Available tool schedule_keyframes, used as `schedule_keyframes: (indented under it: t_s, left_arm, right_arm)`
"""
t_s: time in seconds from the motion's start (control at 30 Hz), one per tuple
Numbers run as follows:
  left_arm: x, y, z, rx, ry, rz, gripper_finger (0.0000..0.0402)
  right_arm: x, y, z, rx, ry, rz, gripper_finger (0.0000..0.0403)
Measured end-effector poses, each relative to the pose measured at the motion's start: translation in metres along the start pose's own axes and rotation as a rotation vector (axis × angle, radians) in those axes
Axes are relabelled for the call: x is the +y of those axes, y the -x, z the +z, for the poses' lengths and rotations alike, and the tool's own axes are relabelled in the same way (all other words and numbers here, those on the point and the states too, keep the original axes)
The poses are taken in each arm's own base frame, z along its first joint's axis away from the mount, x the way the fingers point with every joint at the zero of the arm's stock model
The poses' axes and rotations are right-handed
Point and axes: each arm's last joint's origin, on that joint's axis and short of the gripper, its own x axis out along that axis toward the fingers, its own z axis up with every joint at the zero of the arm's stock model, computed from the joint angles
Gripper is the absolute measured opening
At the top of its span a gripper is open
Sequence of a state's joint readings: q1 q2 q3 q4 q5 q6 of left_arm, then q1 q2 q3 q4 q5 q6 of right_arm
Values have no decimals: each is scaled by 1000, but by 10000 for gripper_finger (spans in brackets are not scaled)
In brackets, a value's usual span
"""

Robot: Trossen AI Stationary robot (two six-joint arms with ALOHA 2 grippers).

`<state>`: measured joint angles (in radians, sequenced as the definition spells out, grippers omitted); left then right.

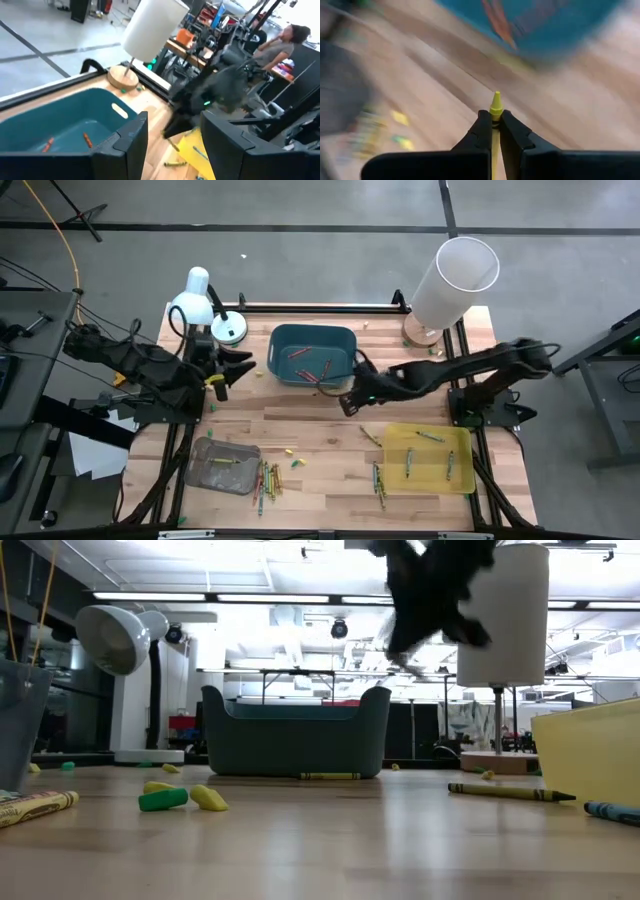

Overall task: Sort crayons
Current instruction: Put the yellow crayon into the gray bin

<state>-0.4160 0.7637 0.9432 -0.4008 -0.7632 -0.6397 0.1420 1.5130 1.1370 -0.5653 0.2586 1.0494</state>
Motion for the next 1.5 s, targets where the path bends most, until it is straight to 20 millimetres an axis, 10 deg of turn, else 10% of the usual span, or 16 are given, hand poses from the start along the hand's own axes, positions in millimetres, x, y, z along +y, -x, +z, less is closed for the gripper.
schedule_keyframes:
  t_s: [0.27,0.63,1.0,1.5]
  left_arm:
    - [-1,-3,-2,-26,-33,53,168]
    - [-5,-8,-5,-5,-36,30,168]
    - [-2,20,31,-180,66,-165,168]
    - [0,22,33,-183,111,-176,168]
  right_arm:
    - [55,62,1,-467,289,479,2]
    - [67,64,8,-545,337,629,2]
    - [101,-42,-17,-548,342,745,2]
    - [199,-168,-22,-448,452,851,3]
